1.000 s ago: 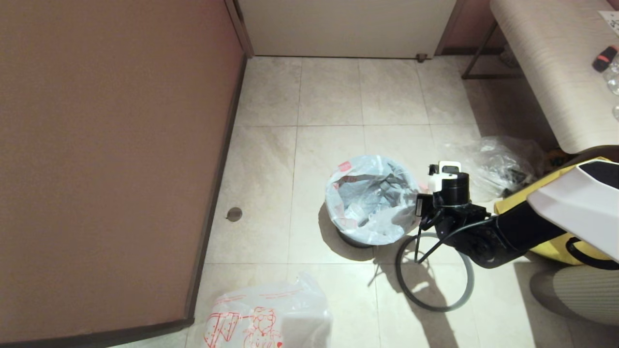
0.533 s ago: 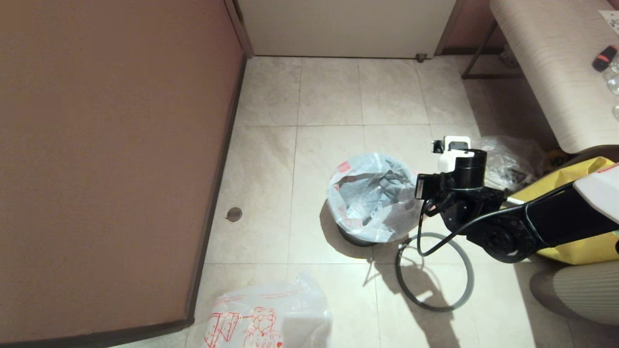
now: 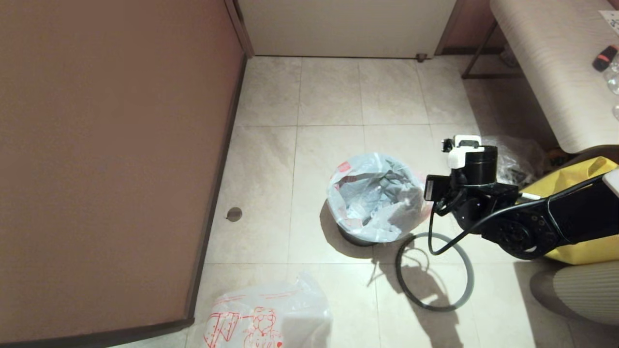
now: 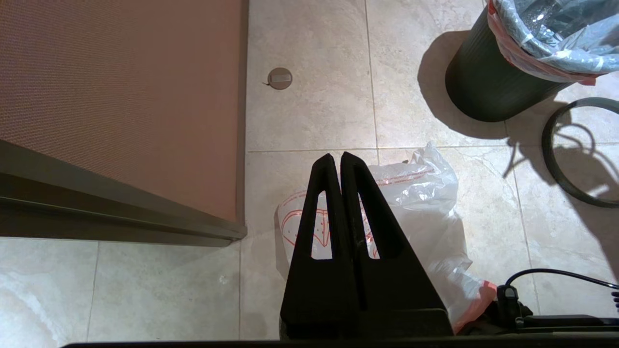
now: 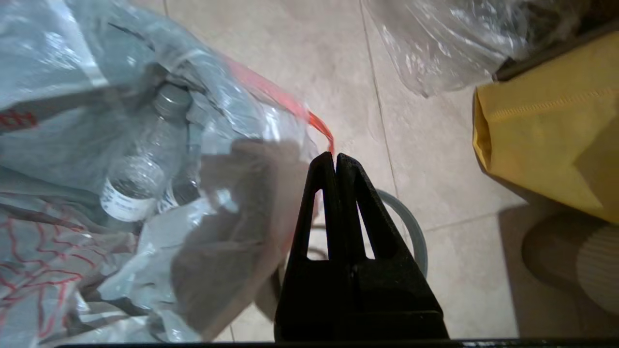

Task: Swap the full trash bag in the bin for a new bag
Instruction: Place the trash bag on the floor

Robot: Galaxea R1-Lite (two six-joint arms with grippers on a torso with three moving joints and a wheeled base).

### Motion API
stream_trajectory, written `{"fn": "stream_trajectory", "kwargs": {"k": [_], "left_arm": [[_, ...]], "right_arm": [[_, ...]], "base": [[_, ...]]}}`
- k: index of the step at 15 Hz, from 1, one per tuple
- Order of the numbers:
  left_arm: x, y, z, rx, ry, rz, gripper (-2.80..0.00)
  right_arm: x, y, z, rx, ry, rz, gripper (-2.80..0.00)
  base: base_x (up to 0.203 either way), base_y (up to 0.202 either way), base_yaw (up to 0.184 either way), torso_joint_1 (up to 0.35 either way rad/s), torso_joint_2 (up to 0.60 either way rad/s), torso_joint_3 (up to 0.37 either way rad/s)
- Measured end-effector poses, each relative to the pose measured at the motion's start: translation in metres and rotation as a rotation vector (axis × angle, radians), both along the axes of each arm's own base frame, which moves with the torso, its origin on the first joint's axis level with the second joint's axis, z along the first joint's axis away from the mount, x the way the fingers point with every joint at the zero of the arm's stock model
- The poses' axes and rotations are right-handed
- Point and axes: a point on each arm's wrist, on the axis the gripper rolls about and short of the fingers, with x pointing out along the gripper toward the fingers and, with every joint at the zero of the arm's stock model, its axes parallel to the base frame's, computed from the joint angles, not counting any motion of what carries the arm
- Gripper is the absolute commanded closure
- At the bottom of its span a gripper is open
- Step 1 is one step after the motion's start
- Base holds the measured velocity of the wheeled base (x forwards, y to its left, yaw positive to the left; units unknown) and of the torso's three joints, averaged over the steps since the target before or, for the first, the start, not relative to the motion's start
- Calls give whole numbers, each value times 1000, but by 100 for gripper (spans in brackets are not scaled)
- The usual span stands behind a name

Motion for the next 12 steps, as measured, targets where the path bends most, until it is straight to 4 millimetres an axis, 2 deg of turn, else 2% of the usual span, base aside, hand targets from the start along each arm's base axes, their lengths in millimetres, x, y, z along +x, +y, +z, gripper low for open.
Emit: {"fn": "stream_trajectory", "kwargs": {"k": [7,9,10,12], "left_arm": [[0,0,0,0,0,0,0],[0,0,0,0,0,0,0],[0,0,0,0,0,0,0],[0,0,0,0,0,0,0]], "right_arm": [[23,-51,-4,28,214,71,0],[28,-55,-6,7,264,102,0],[32,-55,-5,-6,261,103,-280],[37,-54,-4,-54,260,117,-280]], "base": [[0,0,0,0,0,0],[0,0,0,0,0,0],[0,0,0,0,0,0],[0,0,0,0,0,0]]}}
